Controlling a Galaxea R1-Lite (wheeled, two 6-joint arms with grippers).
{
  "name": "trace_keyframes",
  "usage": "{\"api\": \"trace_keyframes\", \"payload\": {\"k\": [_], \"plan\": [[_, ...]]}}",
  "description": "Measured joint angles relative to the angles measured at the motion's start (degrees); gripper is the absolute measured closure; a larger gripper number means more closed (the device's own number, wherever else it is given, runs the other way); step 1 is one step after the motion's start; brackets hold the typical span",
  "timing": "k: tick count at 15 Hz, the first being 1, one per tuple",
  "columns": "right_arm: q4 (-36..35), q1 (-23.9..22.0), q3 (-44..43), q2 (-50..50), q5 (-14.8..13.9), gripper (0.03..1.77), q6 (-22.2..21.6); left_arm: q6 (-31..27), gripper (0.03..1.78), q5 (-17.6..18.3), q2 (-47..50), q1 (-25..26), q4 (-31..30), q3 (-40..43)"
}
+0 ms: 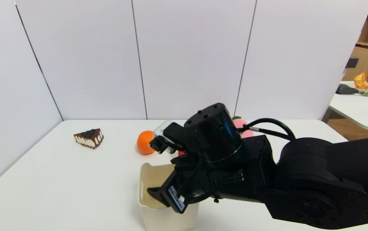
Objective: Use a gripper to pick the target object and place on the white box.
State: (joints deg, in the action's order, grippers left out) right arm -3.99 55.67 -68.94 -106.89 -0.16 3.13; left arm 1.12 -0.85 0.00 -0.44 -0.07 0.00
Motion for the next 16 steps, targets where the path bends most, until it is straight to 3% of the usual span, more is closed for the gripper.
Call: {"api": "trace_keyframes", "payload": {"k": [5, 8, 16], "plan": [[0.4, -2.4, -0.8, 4.7, -0.1, 0.28, 0.0, 0.0, 0.12, 0.0, 0.0, 0.0, 0.0, 0.0], [0.4, -6.5, -0.9, 7.6, 0.0, 0.22, 0.0, 0.0, 0.12, 0.0, 0.0, 0.0, 0.0, 0.0], [0.4, -28.4, -0.3, 11.4, 0.1, 0.13, -0.2, -0.1, 0.12, 0.0, 0.0, 0.0, 0.0, 0.0]]}}
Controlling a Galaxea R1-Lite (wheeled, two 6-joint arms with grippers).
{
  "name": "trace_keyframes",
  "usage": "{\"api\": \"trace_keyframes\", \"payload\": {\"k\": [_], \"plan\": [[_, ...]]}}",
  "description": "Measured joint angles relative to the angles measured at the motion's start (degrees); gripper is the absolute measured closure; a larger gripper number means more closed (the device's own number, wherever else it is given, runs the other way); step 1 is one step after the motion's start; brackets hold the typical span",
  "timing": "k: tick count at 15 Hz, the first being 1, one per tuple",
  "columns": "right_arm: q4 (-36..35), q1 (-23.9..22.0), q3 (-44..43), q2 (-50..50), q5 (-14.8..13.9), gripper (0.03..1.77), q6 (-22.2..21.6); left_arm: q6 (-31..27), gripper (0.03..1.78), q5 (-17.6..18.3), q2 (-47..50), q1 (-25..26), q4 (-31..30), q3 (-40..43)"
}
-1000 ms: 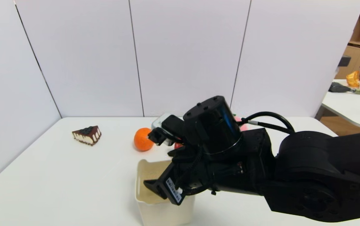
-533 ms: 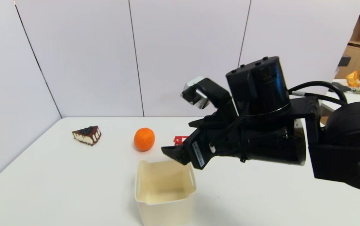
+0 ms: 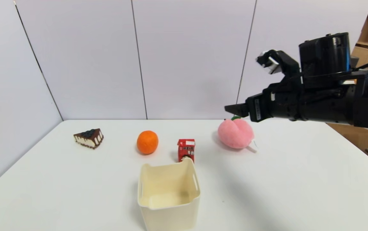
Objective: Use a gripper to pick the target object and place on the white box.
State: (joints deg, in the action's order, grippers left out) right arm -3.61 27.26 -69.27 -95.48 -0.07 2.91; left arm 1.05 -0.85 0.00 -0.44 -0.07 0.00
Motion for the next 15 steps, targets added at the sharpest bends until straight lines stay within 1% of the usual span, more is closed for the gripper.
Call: {"api": "trace_keyframes", "payload": {"k": [3, 6, 8, 11, 13, 15], "plan": [[0.0, -9.4, 3.1, 3.7, 0.2, 0.12, 0.4, 0.0, 0.12, 0.0, 0.0, 0.0, 0.0, 0.0], [0.0, -17.5, 10.1, 11.2, 0.3, 0.11, 2.1, 0.0, 0.12, 0.0, 0.0, 0.0, 0.0, 0.0], [-0.5, -21.8, 16.5, 17.7, 0.3, 0.11, 3.0, 0.1, 0.12, 0.0, 0.0, 0.0, 0.0, 0.0], [-1.0, -25.1, 26.1, 28.6, 0.1, 0.11, 3.5, 0.0, 0.12, 0.0, 0.0, 0.0, 0.0, 0.0], [-1.4, -25.6, 32.1, 36.0, 0.1, 0.11, 3.7, 0.0, 0.12, 0.0, 0.0, 0.0, 0.0, 0.0], [-1.7, -25.1, 38.5, 44.6, 0.1, 0.11, 4.1, 0.0, 0.12, 0.0, 0.0, 0.0, 0.0, 0.0]]}}
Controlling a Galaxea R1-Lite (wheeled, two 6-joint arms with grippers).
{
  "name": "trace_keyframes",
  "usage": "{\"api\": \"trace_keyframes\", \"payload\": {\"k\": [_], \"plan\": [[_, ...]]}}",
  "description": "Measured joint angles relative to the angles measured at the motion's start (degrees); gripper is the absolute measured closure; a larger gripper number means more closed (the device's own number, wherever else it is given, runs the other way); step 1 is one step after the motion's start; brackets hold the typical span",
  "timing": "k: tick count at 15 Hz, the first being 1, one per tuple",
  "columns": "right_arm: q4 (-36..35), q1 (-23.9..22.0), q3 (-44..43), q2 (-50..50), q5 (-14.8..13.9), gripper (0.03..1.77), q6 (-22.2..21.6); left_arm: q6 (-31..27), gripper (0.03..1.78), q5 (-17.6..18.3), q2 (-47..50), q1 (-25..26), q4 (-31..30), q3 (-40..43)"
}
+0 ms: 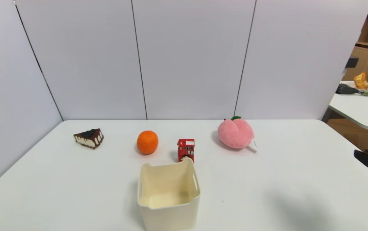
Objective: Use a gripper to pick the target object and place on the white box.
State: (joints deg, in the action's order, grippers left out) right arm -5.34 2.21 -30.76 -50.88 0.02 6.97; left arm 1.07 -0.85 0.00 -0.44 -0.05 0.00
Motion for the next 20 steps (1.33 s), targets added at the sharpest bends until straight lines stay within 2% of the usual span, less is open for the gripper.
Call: {"api": "trace_keyframes", "payload": {"k": [4, 9, 12, 14, 17, 20], "plan": [[-0.2, 0.5, 12.8, 20.1, 0.2, 0.11, 2.1, 0.0, 0.12, 0.0, 0.0, 0.0, 0.0, 0.0], [-0.3, -1.2, 24.2, 38.2, 1.5, 0.11, 2.9, 0.0, 0.12, 0.0, 0.0, 0.0, 0.0, 0.0], [0.2, -1.9, 28.7, 45.3, 2.0, 0.11, 2.8, 0.0, 0.12, 0.0, 0.0, 0.0, 0.0, 0.0], [3.1, -2.0, 30.2, 48.5, 2.0, 0.11, 2.7, 0.0, 0.12, 0.0, 0.0, 0.0, 0.0, 0.0], [5.2, -2.0, 30.6, 50.4, 3.3, 0.11, 2.1, 0.0, 0.12, 0.0, 0.0, 0.0, 0.0, 0.0], [5.3, -2.0, 30.7, 51.0, 3.0, 0.11, 1.4, 0.0, 0.12, 0.0, 0.0, 0.0, 0.0, 0.0]]}}
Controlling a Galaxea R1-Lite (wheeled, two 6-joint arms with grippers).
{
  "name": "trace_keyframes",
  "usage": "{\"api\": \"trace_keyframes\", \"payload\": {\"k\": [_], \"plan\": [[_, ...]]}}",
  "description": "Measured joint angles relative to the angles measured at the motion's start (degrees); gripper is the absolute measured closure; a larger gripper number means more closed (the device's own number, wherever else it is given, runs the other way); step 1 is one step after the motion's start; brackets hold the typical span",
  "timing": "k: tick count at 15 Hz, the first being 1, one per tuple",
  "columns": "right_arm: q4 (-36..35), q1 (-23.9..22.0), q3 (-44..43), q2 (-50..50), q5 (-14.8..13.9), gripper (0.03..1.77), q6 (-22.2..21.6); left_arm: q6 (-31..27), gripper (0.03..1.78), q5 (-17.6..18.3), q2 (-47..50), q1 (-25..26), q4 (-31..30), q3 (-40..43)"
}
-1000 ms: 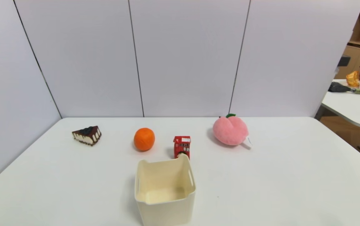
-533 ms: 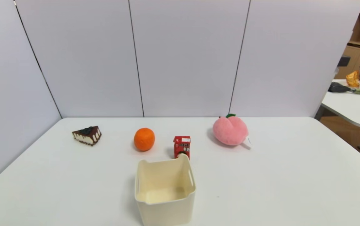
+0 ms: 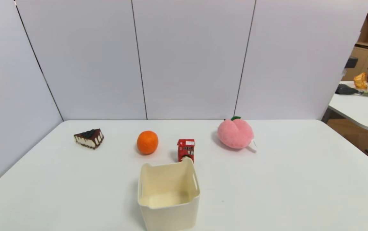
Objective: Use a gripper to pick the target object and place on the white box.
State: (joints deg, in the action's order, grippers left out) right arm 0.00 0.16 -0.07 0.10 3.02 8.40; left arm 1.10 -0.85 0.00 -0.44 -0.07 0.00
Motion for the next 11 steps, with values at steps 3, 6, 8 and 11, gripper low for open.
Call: {"api": "trace_keyframes", "payload": {"k": [3, 6, 8, 11], "plan": [[0.0, 0.0, 0.0, 0.0, -0.1, 0.11, -0.5, 0.0, 0.12, 0.0, 0.0, 0.0, 0.0, 0.0], [0.0, 0.0, 0.1, 0.0, -0.2, 0.11, -0.5, 0.0, 0.12, 0.0, 0.0, 0.0, 0.0, 0.0], [0.0, 0.0, 0.1, 0.0, 0.0, 0.11, -0.6, 0.0, 0.12, 0.0, 0.0, 0.0, 0.0, 0.0], [0.0, 0.0, 0.1, 0.0, -0.9, 0.11, -4.8, 0.0, 0.12, 0.0, 0.0, 0.0, 0.0, 0.0]]}}
